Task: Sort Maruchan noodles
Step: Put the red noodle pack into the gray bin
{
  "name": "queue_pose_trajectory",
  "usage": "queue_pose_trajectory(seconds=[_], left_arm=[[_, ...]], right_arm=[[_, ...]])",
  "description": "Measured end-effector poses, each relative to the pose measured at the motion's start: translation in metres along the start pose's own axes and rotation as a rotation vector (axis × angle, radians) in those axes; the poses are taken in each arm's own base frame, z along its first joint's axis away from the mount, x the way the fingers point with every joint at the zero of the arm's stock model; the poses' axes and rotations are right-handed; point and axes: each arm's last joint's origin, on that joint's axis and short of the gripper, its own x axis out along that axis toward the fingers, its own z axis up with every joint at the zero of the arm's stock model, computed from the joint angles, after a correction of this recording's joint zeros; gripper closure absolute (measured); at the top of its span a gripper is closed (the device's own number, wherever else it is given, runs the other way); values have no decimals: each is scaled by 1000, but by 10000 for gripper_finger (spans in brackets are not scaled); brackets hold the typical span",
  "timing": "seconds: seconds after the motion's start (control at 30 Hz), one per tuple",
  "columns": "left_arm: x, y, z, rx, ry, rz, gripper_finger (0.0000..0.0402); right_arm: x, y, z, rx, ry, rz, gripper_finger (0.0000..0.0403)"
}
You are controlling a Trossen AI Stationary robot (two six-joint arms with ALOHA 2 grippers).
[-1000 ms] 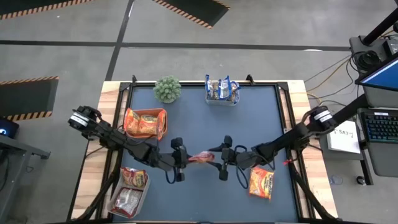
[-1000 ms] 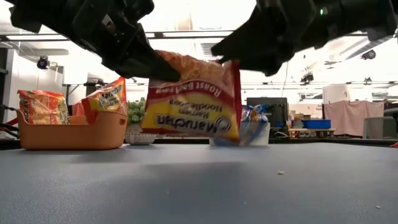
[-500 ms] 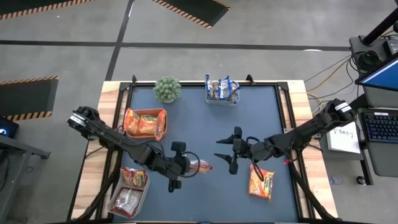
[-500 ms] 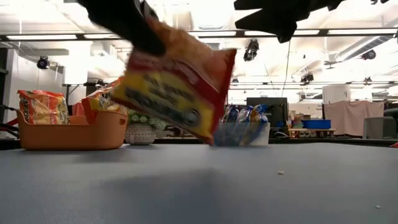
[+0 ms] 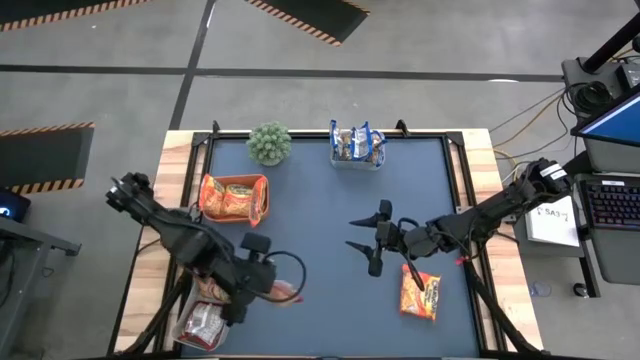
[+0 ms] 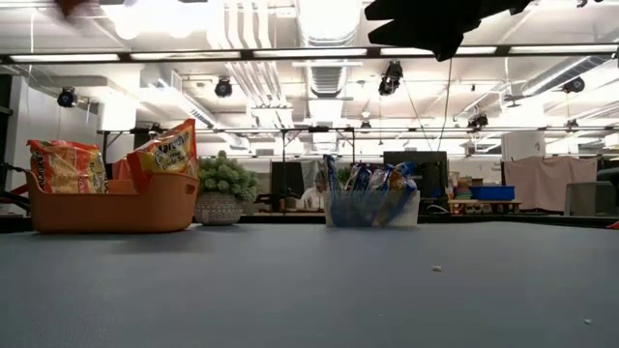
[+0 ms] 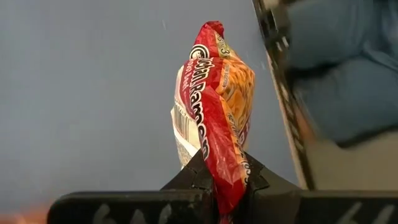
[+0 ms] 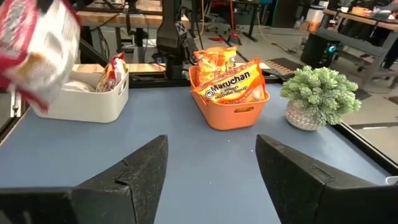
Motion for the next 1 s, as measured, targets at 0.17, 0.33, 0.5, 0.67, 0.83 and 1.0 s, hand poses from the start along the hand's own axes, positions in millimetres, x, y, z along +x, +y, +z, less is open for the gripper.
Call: queue_pose_trajectory(seconds=[0.17, 0.33, 0.5, 0.67, 0.83, 1.0], left_arm=[[-24, -7, -15, -121, 204, 0, 401], [-32, -18, -22, -163, 300, -104, 401], [-26, -25, -30, -226, 394, -152, 401], [-11, -28, -39, -258, 466, -120, 401], [6, -29, -50, -277, 586, -146, 401], [18, -28, -61, -295, 675, -152, 401]], right_arm=[[0, 0, 0, -2, 0, 0, 174], [0, 0, -1, -4, 3, 0, 174], [0, 0, -1, -4, 3, 0, 174], [0, 0, -1, -4, 4, 0, 174], [0, 0, -2, 1, 7, 0, 174], [0, 0, -2, 1, 7, 0, 174]])
